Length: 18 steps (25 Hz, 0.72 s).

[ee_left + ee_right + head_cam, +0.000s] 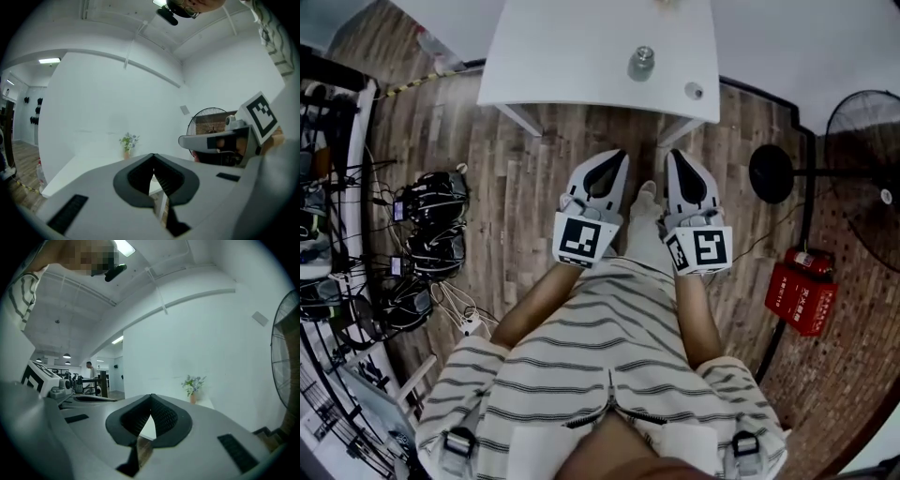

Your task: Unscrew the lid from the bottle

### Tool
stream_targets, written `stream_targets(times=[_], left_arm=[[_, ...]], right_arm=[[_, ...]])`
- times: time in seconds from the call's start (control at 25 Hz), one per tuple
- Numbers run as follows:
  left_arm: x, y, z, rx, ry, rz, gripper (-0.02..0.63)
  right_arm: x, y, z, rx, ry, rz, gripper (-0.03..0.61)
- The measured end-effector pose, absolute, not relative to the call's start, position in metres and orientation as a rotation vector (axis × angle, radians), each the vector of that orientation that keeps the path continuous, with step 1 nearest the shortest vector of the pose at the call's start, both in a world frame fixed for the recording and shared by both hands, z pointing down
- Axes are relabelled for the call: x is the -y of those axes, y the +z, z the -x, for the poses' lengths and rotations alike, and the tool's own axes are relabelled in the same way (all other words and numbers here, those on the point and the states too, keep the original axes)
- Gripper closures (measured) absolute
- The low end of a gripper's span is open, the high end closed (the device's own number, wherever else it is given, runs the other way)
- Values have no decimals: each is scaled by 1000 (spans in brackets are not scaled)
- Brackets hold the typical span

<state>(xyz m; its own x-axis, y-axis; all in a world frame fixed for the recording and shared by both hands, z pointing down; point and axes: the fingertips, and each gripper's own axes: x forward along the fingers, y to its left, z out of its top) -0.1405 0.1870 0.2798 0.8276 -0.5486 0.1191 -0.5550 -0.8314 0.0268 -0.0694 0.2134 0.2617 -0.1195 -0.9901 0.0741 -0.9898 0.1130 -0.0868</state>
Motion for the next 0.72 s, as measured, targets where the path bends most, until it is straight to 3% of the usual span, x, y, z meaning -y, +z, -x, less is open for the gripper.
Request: stream_targets(times=[0.72], left_arm=[[-29,364,19,1140,337,-2783,614]], right_arm=[[-45,330,-55,-2565,-335,1892,569]])
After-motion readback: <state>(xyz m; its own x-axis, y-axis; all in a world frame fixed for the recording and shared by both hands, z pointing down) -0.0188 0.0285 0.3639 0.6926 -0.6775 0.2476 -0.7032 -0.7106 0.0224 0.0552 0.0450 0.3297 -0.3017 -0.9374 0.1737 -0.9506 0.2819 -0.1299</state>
